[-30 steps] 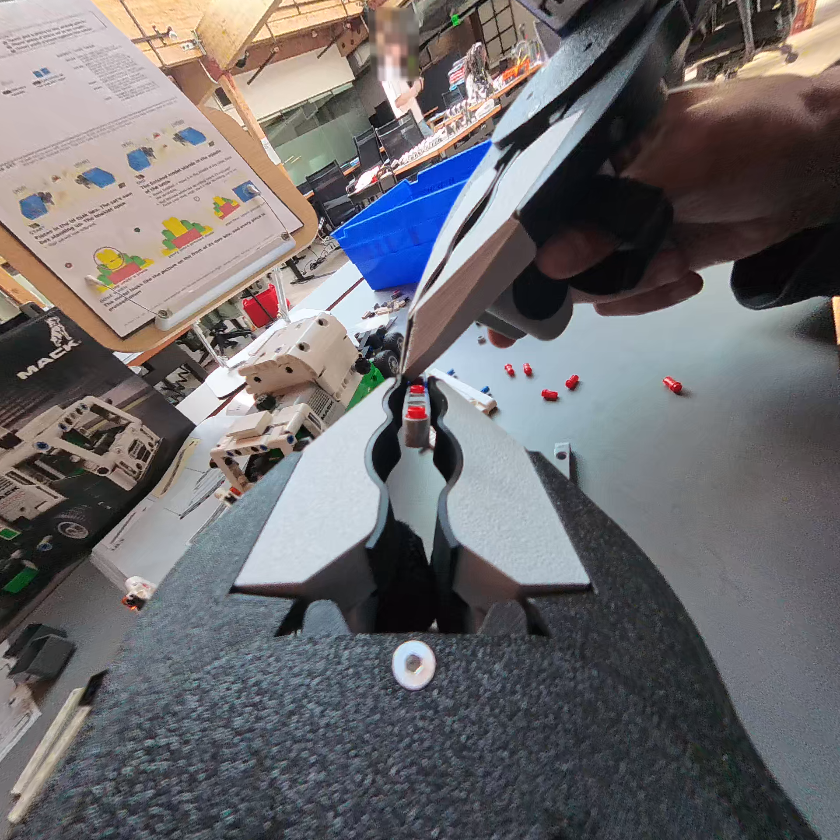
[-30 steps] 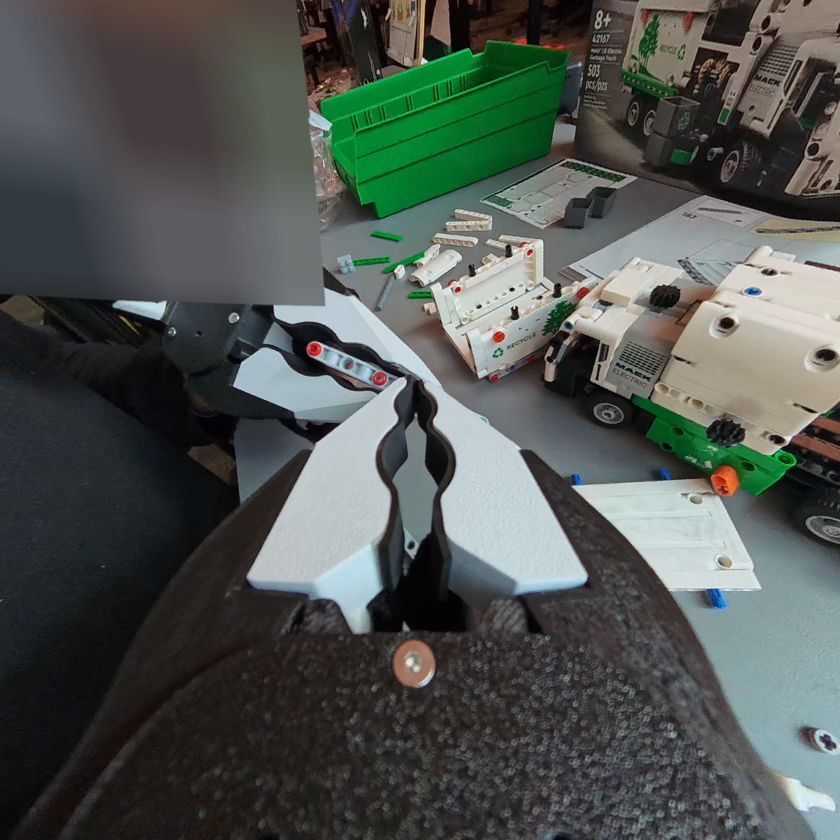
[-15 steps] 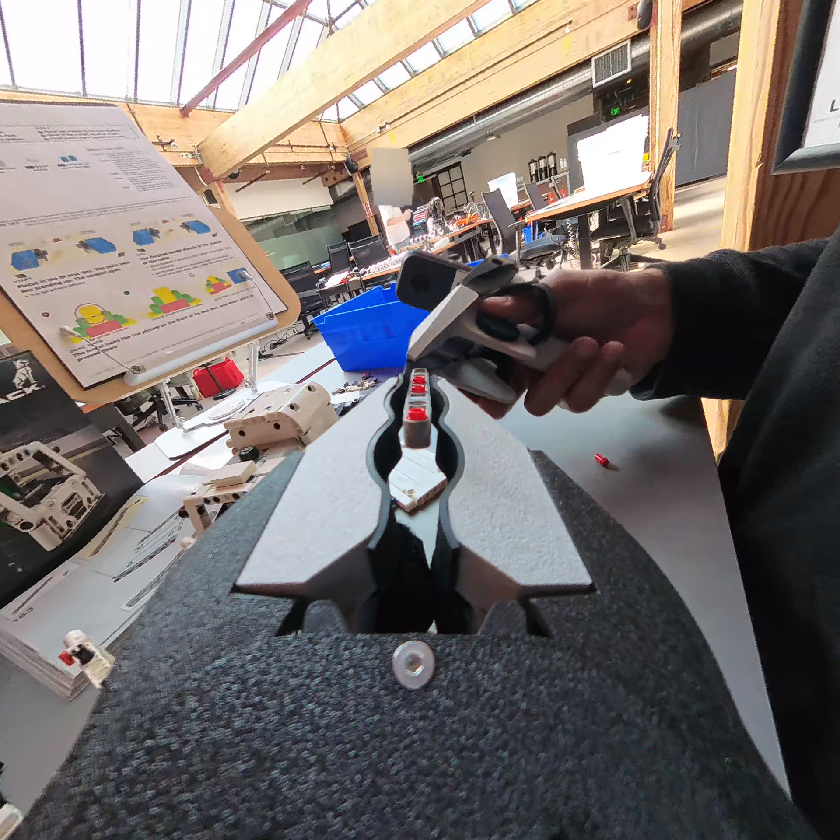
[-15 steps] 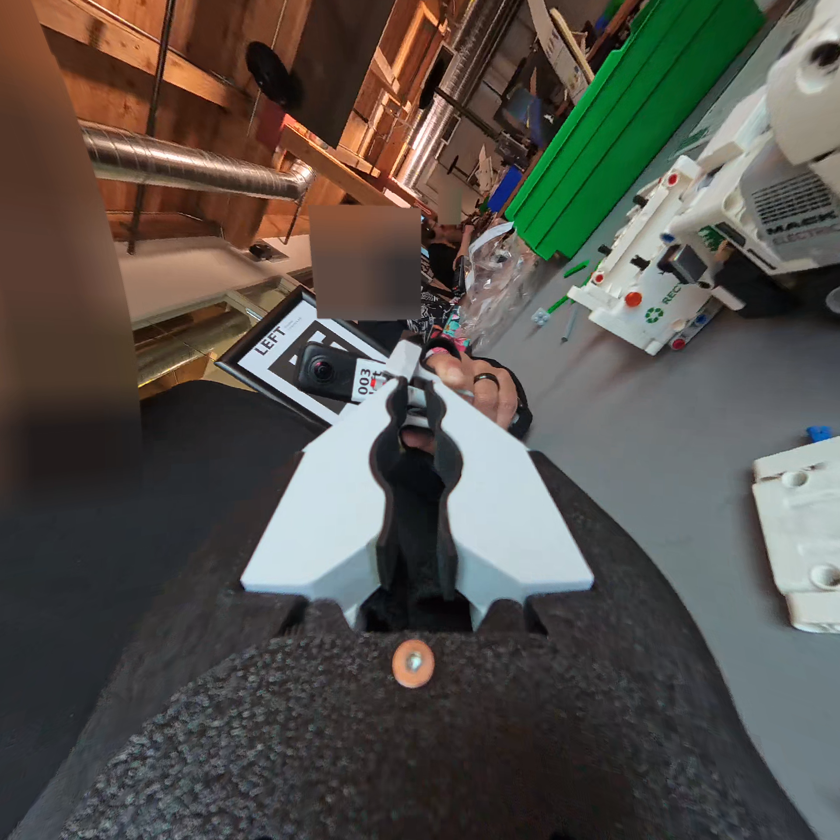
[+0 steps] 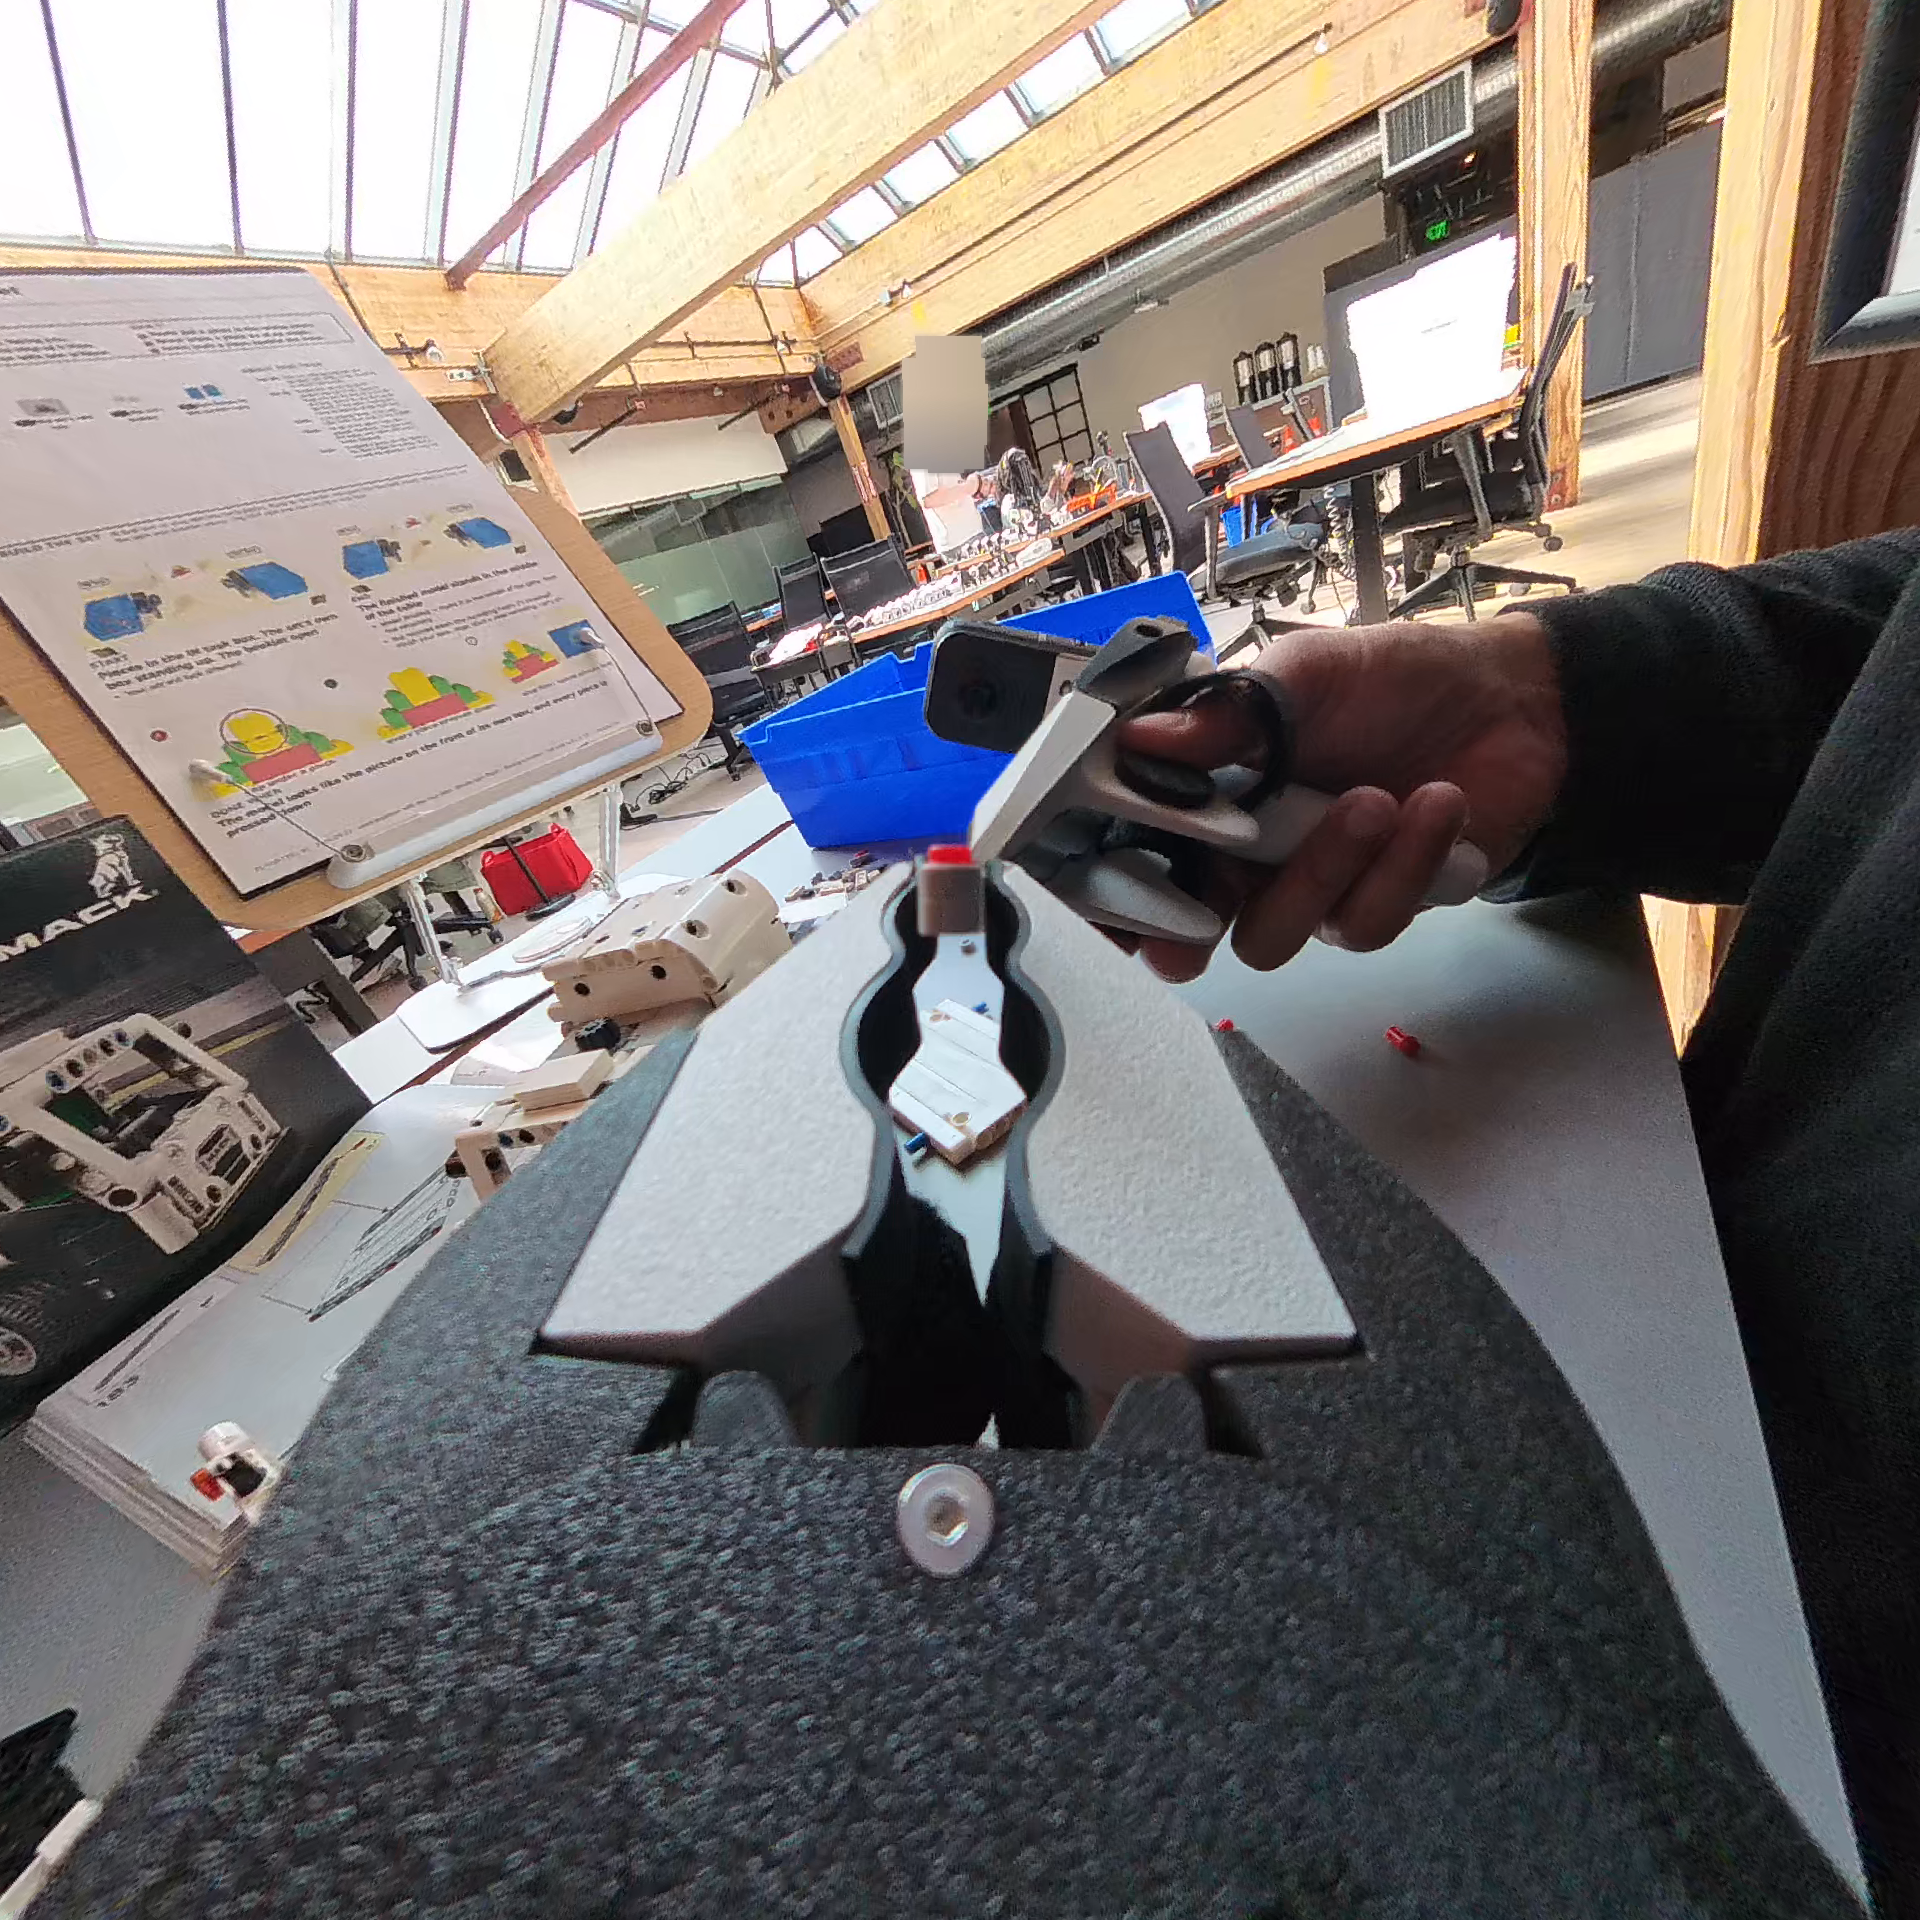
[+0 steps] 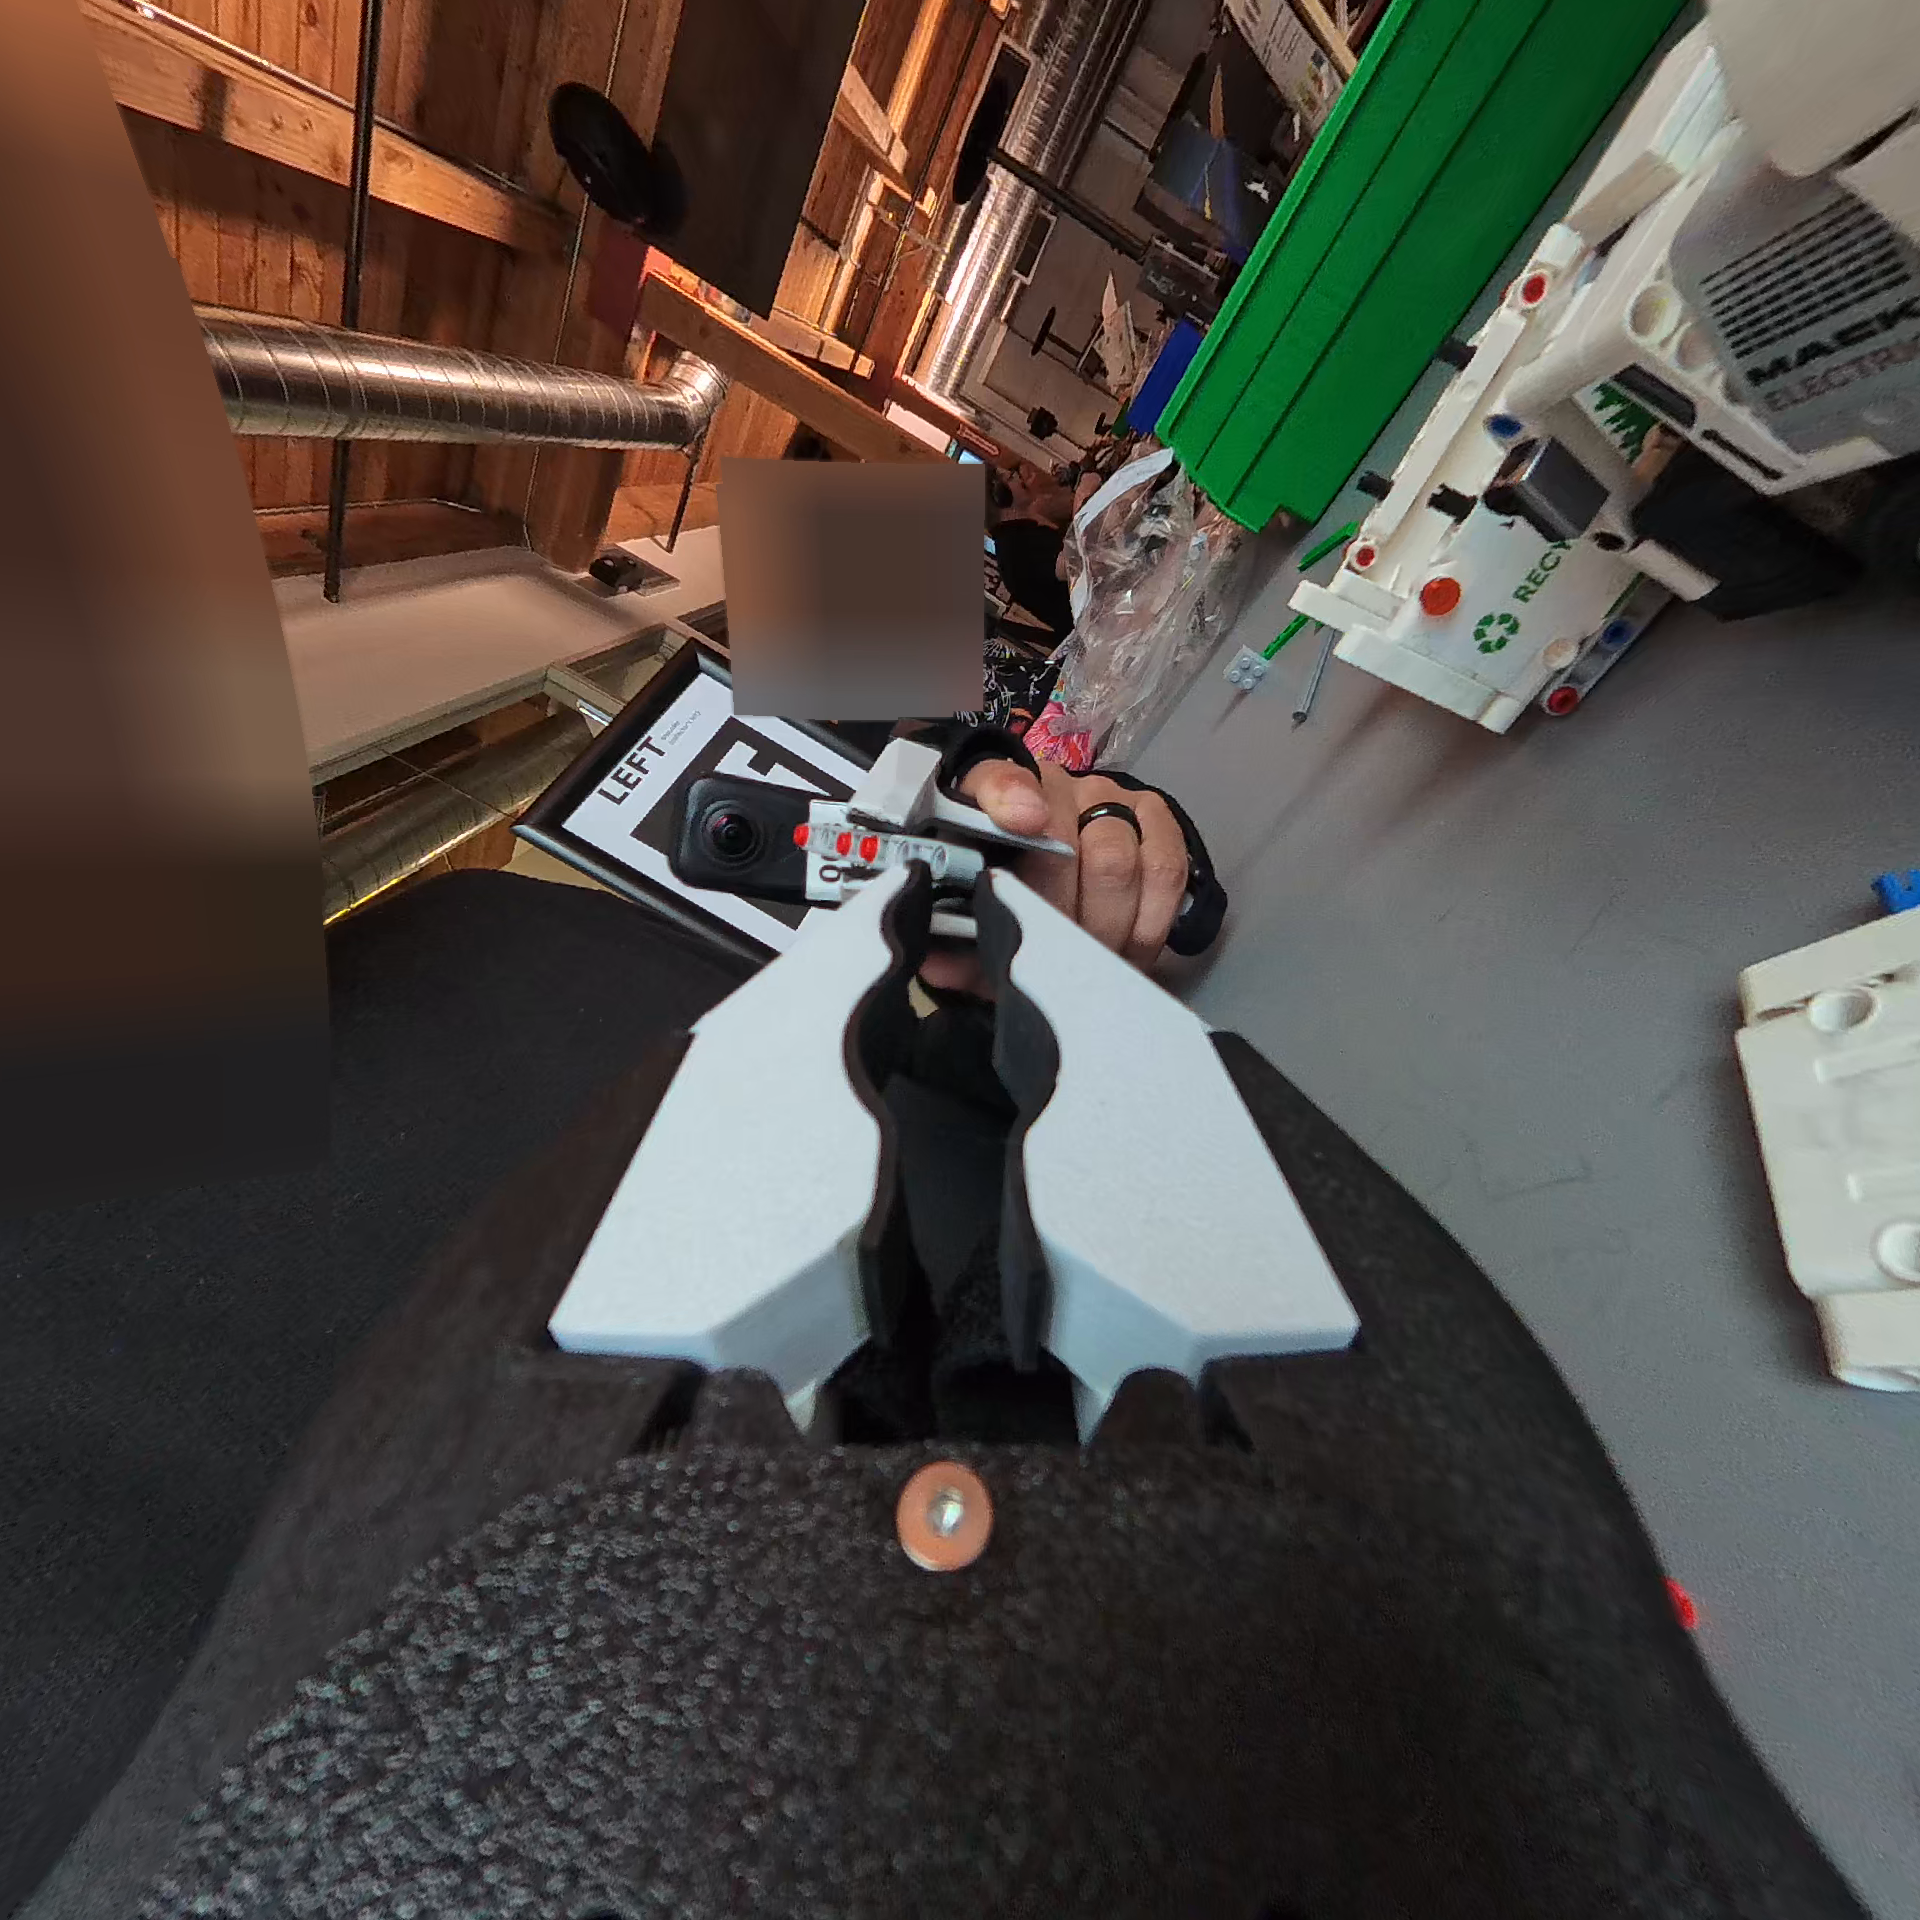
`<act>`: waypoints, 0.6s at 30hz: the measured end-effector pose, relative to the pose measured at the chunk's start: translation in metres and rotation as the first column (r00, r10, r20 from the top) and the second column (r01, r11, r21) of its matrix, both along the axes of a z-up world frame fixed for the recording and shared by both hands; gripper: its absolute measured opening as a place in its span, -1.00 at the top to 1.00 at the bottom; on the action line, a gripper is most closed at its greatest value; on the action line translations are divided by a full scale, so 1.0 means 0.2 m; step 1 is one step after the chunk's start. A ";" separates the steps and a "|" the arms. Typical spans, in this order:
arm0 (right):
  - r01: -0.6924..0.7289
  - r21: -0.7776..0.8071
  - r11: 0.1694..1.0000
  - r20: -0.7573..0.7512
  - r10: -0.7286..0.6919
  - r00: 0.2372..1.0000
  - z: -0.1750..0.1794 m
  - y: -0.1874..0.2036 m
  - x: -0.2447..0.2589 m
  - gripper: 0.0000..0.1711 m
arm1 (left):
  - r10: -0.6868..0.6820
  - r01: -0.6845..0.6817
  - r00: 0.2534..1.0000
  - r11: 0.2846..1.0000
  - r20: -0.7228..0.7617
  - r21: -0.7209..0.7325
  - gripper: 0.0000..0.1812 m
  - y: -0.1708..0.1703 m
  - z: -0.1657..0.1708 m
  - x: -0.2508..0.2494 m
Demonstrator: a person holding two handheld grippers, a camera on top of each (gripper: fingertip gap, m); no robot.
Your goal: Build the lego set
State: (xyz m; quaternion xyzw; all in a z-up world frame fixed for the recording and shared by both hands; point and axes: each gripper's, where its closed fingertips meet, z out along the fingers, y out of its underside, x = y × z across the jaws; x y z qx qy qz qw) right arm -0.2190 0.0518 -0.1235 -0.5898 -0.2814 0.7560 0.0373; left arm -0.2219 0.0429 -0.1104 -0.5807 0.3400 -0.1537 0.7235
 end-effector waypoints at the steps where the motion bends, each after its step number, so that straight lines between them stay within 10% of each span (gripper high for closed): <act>1: -0.005 -0.004 1.000 0.001 0.005 1.000 0.00 0.00 0.00 0.93 | -0.006 0.006 1.000 1.000 0.005 -0.001 0.94 0.00 0.00 0.00; 18: 0.001 0.044 0.999 0.058 -0.004 0.998 -0.04 -0.04 -0.02 0.96 | -0.006 -0.002 0.997 0.995 -0.081 -0.096 0.94 0.03 -0.10 0.02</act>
